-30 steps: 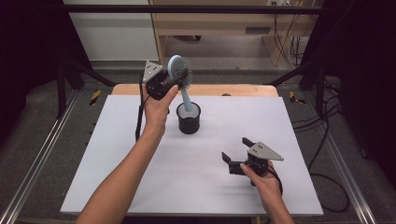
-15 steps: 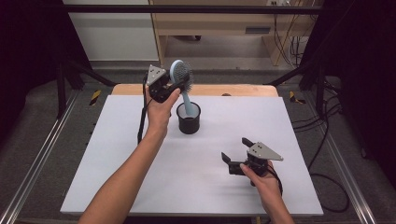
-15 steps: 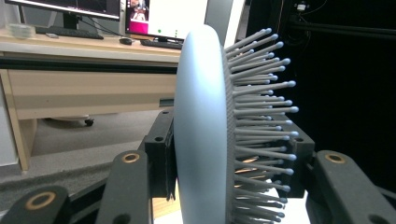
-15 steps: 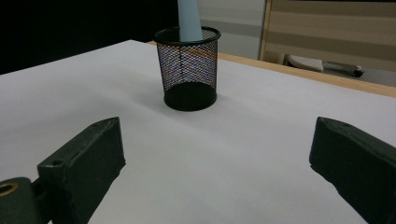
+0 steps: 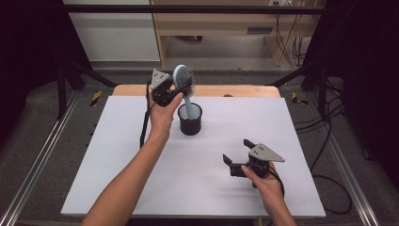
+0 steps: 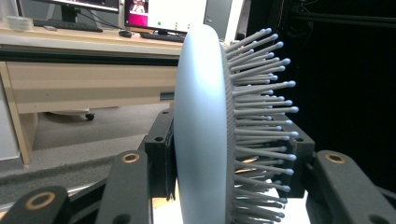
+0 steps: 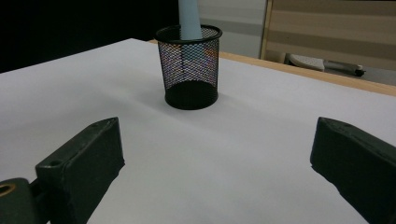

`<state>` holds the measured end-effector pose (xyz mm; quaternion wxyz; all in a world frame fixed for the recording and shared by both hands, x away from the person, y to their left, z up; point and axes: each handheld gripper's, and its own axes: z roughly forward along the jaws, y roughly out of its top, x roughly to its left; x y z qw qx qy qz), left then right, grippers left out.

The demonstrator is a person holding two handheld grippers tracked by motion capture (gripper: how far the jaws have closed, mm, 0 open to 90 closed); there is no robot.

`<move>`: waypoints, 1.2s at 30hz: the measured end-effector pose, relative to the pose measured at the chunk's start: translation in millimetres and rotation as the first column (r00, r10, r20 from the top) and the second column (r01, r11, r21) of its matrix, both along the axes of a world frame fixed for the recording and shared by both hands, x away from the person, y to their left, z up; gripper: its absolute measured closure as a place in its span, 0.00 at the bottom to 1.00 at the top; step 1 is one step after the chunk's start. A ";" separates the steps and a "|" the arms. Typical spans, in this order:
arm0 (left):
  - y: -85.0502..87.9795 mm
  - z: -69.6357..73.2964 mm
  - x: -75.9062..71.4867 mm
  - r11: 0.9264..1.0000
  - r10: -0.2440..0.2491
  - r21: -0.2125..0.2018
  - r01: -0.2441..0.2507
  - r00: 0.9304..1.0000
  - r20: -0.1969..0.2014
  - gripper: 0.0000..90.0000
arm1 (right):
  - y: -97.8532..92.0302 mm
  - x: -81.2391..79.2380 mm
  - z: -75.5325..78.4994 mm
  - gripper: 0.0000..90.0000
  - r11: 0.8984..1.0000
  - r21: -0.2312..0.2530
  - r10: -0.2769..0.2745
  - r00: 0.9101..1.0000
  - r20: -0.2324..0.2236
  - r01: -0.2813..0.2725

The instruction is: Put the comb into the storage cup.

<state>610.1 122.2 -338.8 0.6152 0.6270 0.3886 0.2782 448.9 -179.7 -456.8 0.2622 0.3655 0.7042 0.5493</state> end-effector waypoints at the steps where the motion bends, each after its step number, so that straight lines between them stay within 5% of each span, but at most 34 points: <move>1: -0.2 -1.0 0.1 1.000 0.000 0.001 0.000 1.000 -0.001 0.56 | 0.1 0.1 -0.1 0.03 1.000 -0.001 0.001 1.000 0.000 -0.001; 36: -3.4 -21.1 1.8 1.000 0.005 -0.001 -0.005 0.999 -0.033 0.55 | 1.9 -0.6 -1.5 0.03 1.000 -0.006 0.013 1.000 -0.007 -0.013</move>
